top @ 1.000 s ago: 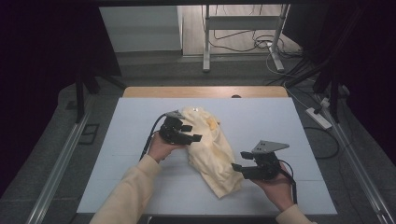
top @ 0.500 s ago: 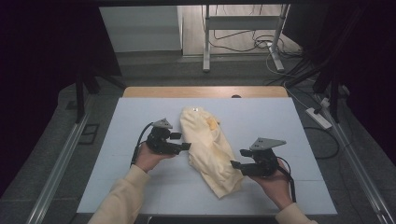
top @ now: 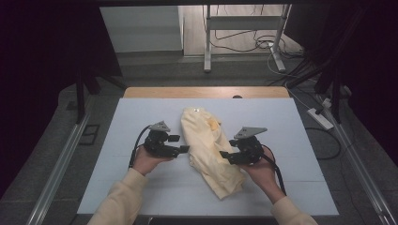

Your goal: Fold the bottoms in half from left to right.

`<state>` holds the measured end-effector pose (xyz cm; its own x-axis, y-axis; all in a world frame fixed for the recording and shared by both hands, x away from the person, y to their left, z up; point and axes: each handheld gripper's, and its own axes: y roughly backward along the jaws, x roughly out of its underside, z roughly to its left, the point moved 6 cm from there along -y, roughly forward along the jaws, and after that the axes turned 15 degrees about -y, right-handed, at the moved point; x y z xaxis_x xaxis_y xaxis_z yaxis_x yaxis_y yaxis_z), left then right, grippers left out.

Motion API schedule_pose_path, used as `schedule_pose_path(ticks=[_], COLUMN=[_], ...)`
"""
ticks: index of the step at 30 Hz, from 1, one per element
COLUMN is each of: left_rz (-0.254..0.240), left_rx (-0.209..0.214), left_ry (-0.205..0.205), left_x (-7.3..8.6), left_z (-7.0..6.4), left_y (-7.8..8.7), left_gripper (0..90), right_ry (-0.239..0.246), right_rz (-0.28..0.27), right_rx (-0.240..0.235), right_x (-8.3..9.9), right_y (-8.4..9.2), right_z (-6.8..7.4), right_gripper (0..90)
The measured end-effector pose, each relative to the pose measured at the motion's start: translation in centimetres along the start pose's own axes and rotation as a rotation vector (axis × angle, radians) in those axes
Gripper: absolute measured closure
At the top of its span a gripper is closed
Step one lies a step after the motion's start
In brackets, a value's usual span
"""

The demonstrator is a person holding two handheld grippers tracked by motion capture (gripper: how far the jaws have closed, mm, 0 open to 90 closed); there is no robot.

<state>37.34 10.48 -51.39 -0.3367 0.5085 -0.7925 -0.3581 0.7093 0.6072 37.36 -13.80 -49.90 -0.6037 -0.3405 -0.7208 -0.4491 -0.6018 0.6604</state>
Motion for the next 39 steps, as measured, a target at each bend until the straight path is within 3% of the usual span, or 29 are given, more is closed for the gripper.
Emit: schedule_pose_path(ticks=[7,17,20,29,36,37,39], left_rz=[0.009,0.011,0.012,0.009,0.013,0.013,0.014], left_rx=[0.009,0.0,-0.001,-0.006,-0.011,-0.012,-0.01], left_ry=[0.002,0.0,0.003,0.006,0.007,0.006,0.002], left_x=[0.3,0.4,0.5,0.6,0.6,0.6,0.5], left_z=[0.0,-0.1,-0.1,0.1,0.0,0.0,-0.1], left_y=[-0.2,0.0,0.0,0.2,0.1,0.1,0.1], left_gripper=[30.2,30.0,30.0,30.0,29.0,28.9,28.9], right_ry=[0.004,-0.018,-0.006,0.0,-0.003,-0.003,-0.008], right_rz=[0.058,0.138,0.15,0.181,0.218,0.209,0.174], right_rx=[0.014,-0.009,0.002,0.041,0.045,0.044,0.06], right_x=[-0.2,1.0,1.3,3.3,4.7,4.5,3.9], right_y=[-1.8,-2.0,-1.8,-0.7,-1.1,-1.0,-0.4], right_z=[-0.7,-1.5,-1.7,-2.6,-3.1,-3.2,-3.3], right_gripper=[43.3,78.7,83.9,84.6,84.3,83.4,73.2])
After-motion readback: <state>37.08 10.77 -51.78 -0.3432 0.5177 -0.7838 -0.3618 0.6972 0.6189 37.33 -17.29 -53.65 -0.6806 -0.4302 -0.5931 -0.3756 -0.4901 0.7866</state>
